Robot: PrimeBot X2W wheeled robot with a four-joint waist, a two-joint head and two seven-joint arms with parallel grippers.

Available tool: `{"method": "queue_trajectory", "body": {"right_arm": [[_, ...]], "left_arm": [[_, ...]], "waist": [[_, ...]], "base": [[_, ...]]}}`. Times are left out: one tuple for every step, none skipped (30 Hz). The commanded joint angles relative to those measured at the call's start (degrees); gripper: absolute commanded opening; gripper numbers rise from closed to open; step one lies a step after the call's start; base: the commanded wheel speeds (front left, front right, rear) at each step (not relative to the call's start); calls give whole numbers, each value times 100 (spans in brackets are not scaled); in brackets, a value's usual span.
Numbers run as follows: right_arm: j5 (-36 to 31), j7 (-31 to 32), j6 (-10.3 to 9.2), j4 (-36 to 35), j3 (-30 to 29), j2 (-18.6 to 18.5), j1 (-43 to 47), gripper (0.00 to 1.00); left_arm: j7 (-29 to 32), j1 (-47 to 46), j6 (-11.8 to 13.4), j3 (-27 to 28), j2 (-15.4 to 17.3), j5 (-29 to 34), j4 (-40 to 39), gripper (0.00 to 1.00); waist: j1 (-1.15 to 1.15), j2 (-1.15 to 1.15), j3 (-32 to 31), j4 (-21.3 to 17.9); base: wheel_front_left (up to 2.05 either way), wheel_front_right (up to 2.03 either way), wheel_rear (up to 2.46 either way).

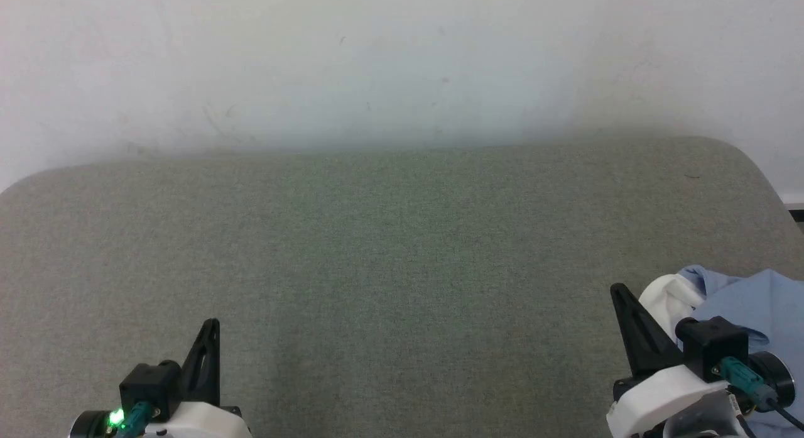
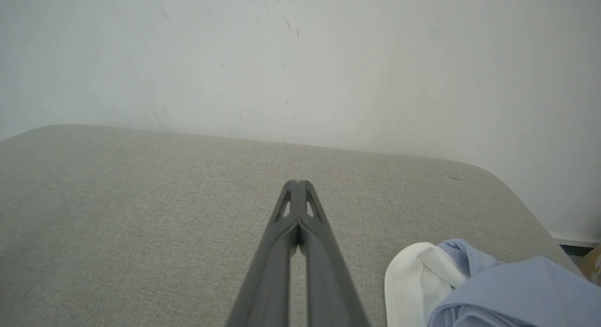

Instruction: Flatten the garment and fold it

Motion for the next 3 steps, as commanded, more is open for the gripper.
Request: {"method": "queue_trajectory", "body": {"right_arm": [[-40,2,-2,28,-24,14,-82,0],[-45,2,-2,32,-26,15,-89,0],[-50,2,-2,36,-28,15,-96,0]], "left_arm": [[44,-134,-44,43,-52,79,-41,0],[56,-142,-46,46,-66,95,-46,0],[68,-151,-48,48,-79,111,-50,0]], "waist": [[0,0,4,3],[0,0,7,4],[0,0,9,6]], "base": [[0,0,0],[0,0,0],[0,0,0]]}}
